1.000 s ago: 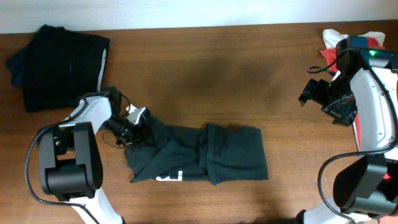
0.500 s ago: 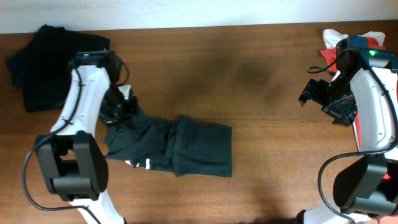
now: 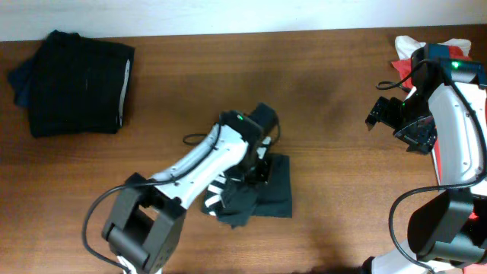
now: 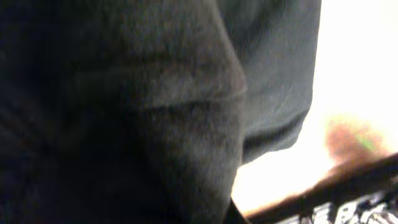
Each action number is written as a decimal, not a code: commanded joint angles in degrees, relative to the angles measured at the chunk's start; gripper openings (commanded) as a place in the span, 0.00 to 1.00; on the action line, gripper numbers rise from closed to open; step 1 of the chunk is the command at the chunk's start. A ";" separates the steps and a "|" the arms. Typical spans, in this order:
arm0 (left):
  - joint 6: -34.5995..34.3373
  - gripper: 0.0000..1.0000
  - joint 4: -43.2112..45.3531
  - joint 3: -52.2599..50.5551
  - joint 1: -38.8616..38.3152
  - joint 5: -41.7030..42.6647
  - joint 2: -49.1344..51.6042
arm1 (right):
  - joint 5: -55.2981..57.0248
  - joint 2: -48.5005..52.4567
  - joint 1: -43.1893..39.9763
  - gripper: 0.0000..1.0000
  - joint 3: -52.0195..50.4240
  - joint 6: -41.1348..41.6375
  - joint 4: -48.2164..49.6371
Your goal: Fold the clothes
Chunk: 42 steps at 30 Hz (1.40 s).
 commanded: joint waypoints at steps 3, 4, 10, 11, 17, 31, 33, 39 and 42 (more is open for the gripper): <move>-3.21 0.57 10.43 -1.27 -3.26 1.68 -1.40 | 0.94 -0.31 -0.02 0.99 0.87 0.22 -0.02; -3.21 0.57 10.40 -0.72 -3.17 2.91 -1.40 | 0.94 -0.31 -0.02 0.99 0.87 0.20 -0.02; 2.45 0.55 2.19 13.27 -2.75 10.03 -2.82 | 0.94 -0.31 -0.02 0.99 0.87 0.22 -0.02; 2.40 0.55 -2.03 16.11 -2.27 7.04 -3.39 | 0.94 -0.31 -0.02 0.99 0.87 0.22 -0.04; 2.43 0.56 -24.59 18.49 7.23 -4.55 -5.22 | 0.94 -0.31 -0.02 0.99 0.87 0.22 -0.02; 4.39 0.21 9.01 -10.99 1.44 16.59 -5.25 | 0.94 -0.31 -0.02 0.99 0.87 0.22 -0.02; 4.35 0.15 11.87 -10.99 -1.07 16.74 -5.25 | 0.94 -0.31 -0.02 0.99 0.87 0.22 -0.02; 2.23 0.10 24.72 -10.97 -8.66 22.84 -5.25 | 0.94 -0.31 -0.02 0.99 0.87 0.20 -0.02; 2.91 0.15 20.87 -6.86 -10.05 23.19 -5.86 | 0.94 -0.31 -0.02 0.99 0.87 0.20 -0.02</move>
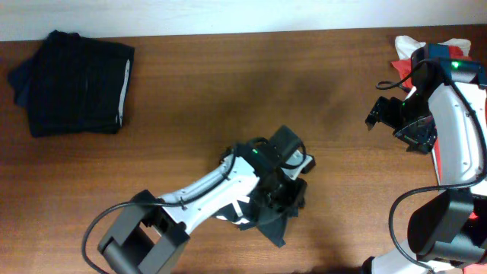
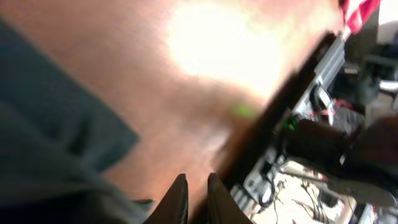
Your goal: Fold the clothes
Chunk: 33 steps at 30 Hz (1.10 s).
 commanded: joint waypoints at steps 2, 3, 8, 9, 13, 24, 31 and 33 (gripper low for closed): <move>1.90 0.22 -10.40 9.14 0.92 0.85 -2.73 | 0.92 -0.31 -0.02 0.99 0.85 0.22 -0.04; 1.84 0.26 -14.82 11.98 2.36 -3.19 -3.85 | 0.92 -0.31 -0.02 0.99 0.85 0.22 -0.04; -3.98 0.39 -29.64 16.83 15.43 -17.86 -6.86 | 0.92 -0.31 -0.02 0.99 0.85 0.22 -0.02; -4.48 0.39 -30.27 16.13 16.96 -18.21 -6.71 | 0.92 -0.31 -0.02 0.99 0.85 0.24 -0.02; -4.42 0.41 -25.09 9.51 20.37 -13.40 -3.13 | 0.92 -0.31 -0.02 0.99 0.85 0.24 -0.02; -4.96 0.41 0.24 8.85 11.30 -3.58 9.38 | 0.92 -0.31 -0.02 0.99 0.85 0.24 -0.02; -6.34 0.40 8.68 13.38 6.84 2.23 10.78 | 0.92 -0.31 -0.02 0.99 0.85 0.24 -0.02; -5.40 0.40 4.76 17.84 6.43 5.51 9.55 | 0.92 -0.31 -0.02 0.99 0.85 0.24 -0.02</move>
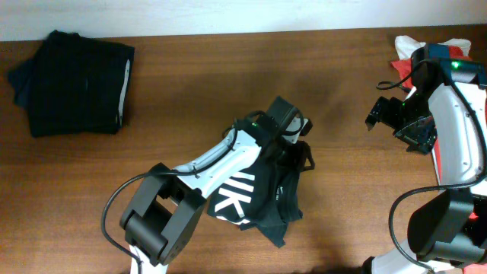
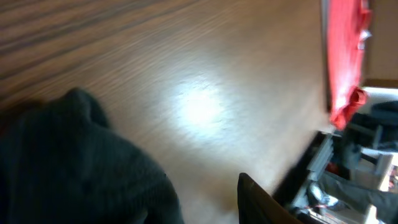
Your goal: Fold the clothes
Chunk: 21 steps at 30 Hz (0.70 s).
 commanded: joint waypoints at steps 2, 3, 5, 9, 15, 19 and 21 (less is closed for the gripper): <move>2.54 0.40 -7.45 8.72 -0.48 8.90 -2.56 | 0.94 -0.31 -0.02 0.99 0.85 0.22 -0.02; 3.28 0.40 -10.27 10.03 -0.48 9.18 -3.30 | 0.94 -0.31 -0.02 0.99 0.85 0.22 -0.02; 3.61 0.40 -15.23 11.13 -0.13 9.14 -4.85 | 0.94 -0.31 -0.02 0.99 0.85 0.22 -0.02; 6.64 0.54 -20.37 11.08 2.34 3.48 -5.07 | 0.94 -0.31 -0.02 0.99 0.85 0.24 -0.02; 7.43 0.57 -21.18 11.08 1.84 -1.84 -5.09 | 0.94 -0.31 -0.02 0.99 0.85 0.22 -0.02; 7.39 0.36 -34.91 11.06 2.69 -8.04 -5.16 | 0.94 -0.31 -0.02 0.99 0.85 0.24 -0.02; 7.23 0.21 -38.71 9.29 1.75 -10.32 -5.11 | 0.94 -0.31 -0.02 0.99 0.85 0.22 -0.02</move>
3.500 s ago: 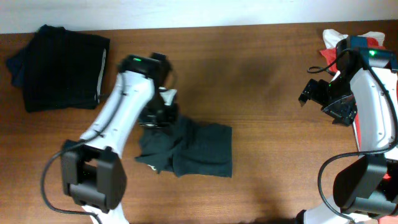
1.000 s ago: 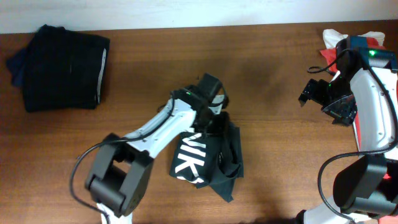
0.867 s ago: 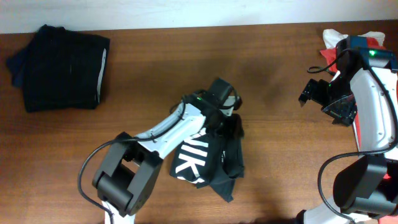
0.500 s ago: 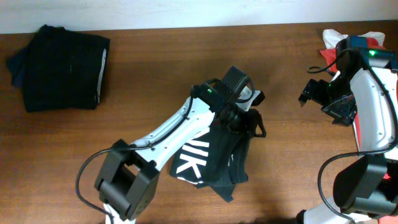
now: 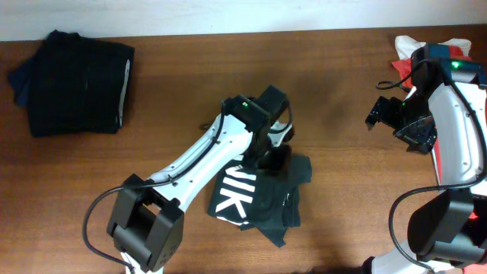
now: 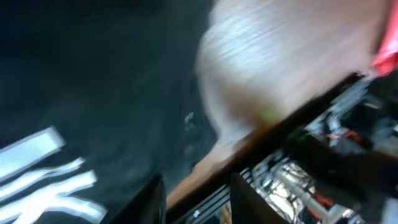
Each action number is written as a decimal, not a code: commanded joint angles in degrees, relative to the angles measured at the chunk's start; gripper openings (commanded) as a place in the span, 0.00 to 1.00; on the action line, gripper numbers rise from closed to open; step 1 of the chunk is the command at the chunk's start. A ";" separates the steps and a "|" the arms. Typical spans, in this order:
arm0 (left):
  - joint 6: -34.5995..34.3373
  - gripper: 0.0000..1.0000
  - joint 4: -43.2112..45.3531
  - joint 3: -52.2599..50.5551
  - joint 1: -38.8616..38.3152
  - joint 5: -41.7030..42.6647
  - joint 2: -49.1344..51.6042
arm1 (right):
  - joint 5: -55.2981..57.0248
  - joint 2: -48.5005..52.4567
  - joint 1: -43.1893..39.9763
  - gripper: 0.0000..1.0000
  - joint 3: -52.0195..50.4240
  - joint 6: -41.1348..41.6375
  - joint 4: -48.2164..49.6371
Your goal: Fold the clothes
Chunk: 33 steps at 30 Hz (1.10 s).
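Observation:
A black garment [image 5: 266, 199] with white lettering [image 5: 228, 199] lies rumpled and partly spread on the wooden table [image 5: 327, 68], low in the middle. My left gripper [image 5: 272, 149] hovers over its upper edge. In the left wrist view the same black cloth [image 6: 93, 74] fills the left side. The gripper [image 6: 196, 200] is open over it, with only table and clutter showing in the gap. My right gripper [image 5: 378, 113] hangs at the far right, away from the garment, and its jaws are too small to read.
A folded stack of dark clothes [image 5: 76, 84] sits at the back left. A red and white heap of clothes [image 5: 411, 47] lies at the back right corner behind the right arm. The table's front edge runs just below the garment.
My left gripper was further right with the garment's right edge drawn up to it. Now it stands open a little to the left, and that edge lies flat on the table.
First the garment was a small dark bundle under my left gripper. Then the gripper was lower and to the right, fingers nearly shut, over the bundle. Then the cloth lay opened out with its white letters showing. Now it lies released. The right arm has stayed still.

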 commanded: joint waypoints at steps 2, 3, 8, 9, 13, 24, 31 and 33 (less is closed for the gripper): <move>-2.21 0.11 -0.52 -5.22 -2.73 -4.87 -1.29 | 0.94 -0.31 -0.02 0.99 0.85 0.22 -0.02; -3.87 0.10 1.92 -8.22 -4.52 -4.83 -1.29 | 0.94 -0.31 -0.02 0.99 0.85 0.24 -0.02; -10.34 0.10 15.63 -19.17 -10.62 -2.91 -1.29 | 0.94 -0.31 -0.02 0.99 0.85 0.24 -0.02; -10.38 0.11 19.04 -20.98 -11.39 -2.91 -1.29 | 0.94 -0.31 -0.02 0.99 0.85 0.24 -0.02; -10.51 0.13 33.68 -24.61 -13.70 -2.95 -1.20 | 0.94 -0.31 -0.02 0.99 0.85 0.24 -0.02; -5.29 0.58 23.08 -11.54 -11.67 3.10 -8.31 | 0.94 -0.31 -0.02 0.99 0.85 0.24 -0.02; -6.10 0.92 -1.53 -10.56 10.54 -17.53 -10.78 | 0.94 -0.31 -0.02 0.99 0.85 0.24 -0.02; 0.57 0.99 -2.91 -10.97 16.61 -17.51 -10.78 | 0.94 -0.31 -0.02 0.99 0.85 0.22 -0.02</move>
